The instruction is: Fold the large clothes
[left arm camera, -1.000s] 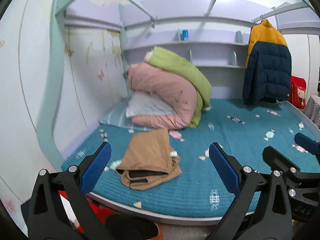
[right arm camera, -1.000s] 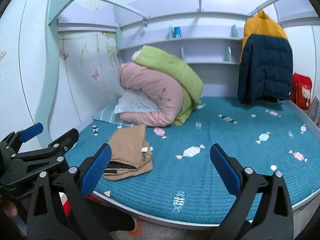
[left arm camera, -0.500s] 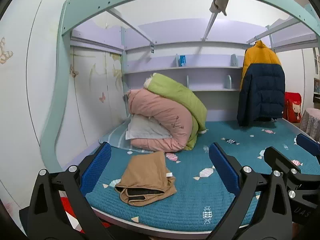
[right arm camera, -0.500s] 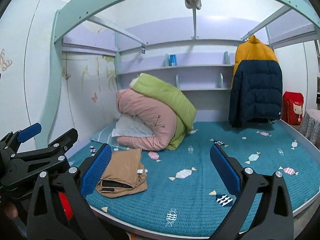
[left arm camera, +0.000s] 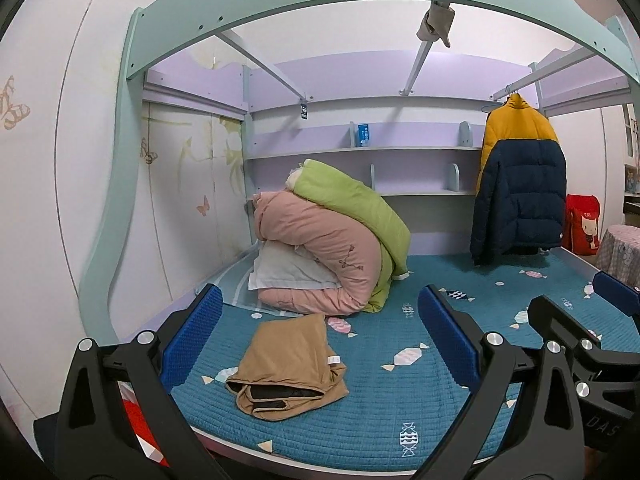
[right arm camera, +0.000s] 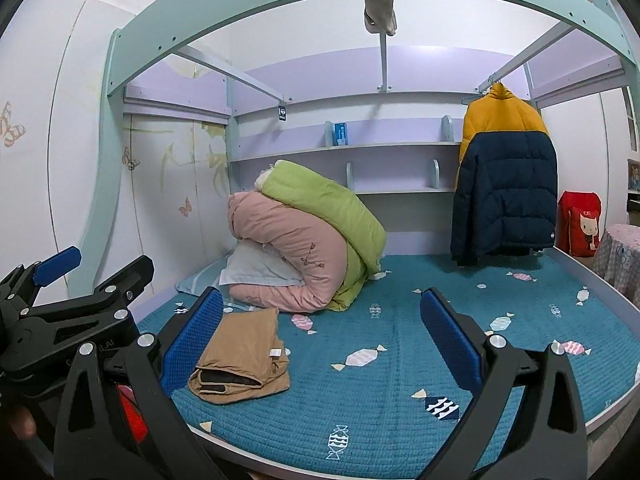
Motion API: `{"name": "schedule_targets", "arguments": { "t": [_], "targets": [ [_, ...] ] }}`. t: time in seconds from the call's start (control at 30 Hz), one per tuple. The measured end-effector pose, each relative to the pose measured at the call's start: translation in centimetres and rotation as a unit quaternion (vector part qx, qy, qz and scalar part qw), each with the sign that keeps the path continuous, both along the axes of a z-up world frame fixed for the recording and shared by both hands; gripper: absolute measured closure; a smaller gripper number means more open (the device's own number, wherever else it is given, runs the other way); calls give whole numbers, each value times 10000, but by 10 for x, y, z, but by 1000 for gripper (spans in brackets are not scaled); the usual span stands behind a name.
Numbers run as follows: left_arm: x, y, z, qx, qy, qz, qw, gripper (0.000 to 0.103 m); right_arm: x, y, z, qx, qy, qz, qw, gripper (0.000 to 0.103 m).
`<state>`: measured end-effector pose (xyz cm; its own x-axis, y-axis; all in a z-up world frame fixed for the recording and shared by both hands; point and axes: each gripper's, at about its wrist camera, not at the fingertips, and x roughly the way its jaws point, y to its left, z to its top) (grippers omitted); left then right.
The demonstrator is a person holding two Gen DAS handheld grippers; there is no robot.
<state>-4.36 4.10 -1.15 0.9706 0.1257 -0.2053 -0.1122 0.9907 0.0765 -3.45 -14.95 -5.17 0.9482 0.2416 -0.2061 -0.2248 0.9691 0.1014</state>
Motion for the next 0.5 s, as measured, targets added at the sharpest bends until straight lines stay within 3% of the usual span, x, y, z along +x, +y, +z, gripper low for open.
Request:
{"name": "schedule_targets", "arguments": {
  "t": [0.5],
  "targets": [
    [4, 2, -2, -117, 94, -80, 9999, 5, 0, 3, 0, -21, 24, -70, 10000, 7]
  ]
}}
